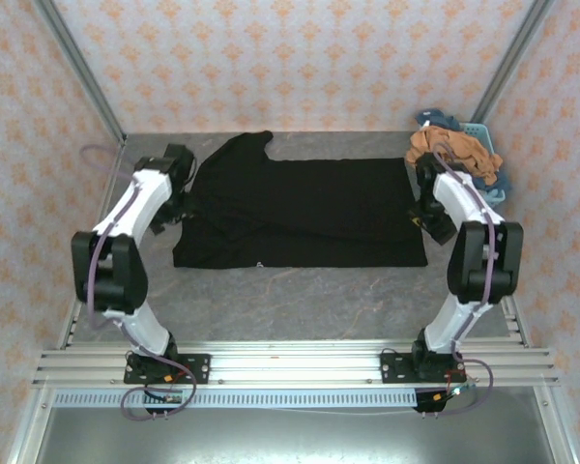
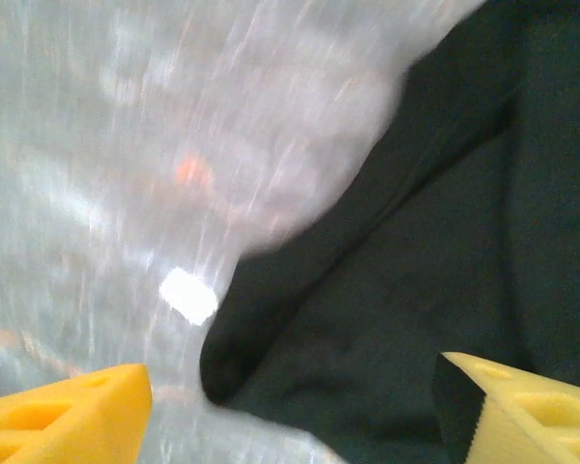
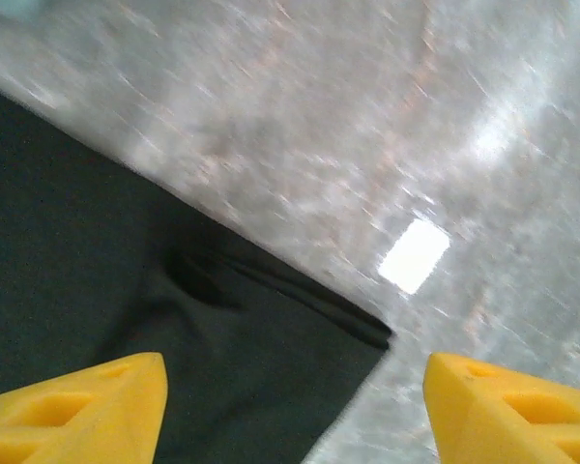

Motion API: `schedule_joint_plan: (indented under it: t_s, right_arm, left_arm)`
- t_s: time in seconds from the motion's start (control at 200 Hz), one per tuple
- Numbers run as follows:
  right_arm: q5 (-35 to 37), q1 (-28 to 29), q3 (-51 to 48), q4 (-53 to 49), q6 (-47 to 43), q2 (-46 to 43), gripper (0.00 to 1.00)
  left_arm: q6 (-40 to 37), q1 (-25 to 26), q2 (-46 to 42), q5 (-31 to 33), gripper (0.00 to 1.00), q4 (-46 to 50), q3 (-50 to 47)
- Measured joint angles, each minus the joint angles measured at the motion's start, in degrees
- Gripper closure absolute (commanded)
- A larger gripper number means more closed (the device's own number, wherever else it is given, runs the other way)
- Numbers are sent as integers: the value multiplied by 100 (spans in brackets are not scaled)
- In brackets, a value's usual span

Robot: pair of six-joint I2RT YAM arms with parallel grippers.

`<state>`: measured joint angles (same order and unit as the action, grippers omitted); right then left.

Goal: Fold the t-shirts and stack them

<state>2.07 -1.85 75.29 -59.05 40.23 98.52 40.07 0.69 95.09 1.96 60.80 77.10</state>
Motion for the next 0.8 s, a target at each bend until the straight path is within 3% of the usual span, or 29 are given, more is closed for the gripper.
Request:
schedule_joint_plan:
  t_s: [0.145,0.28,0.435,0.535,0.645,0.801]
  right_arm:
    - [-496,-26,-1034,282,-162,-551,33]
    - [-931,-245,-1609,678,-271,-553,33]
    - [-1095,-568,-1821,907,-308,-542,35]
    - [-1091,-588,-1864,1012,-306,-535,37]
    - [-1086,-595,-1921,1132,-302,-461,46]
    - [-1088,-608,-1928,1335,-308,-223,59]
  left_arm:
    - [435,-396,-490,-951,27,-529,-1423]
    - [599,-612,-369,-1362,34,-831,-1838]
    - [645,-638,-278,-1357,37,-988,-1906]
    - [697,-643,-267,-1351,44,-1147,-2017]
    - [752,-660,-101,-1292,52,-1292,-1991]
    - [730,-758,208,-1043,55,-1309,-1821]
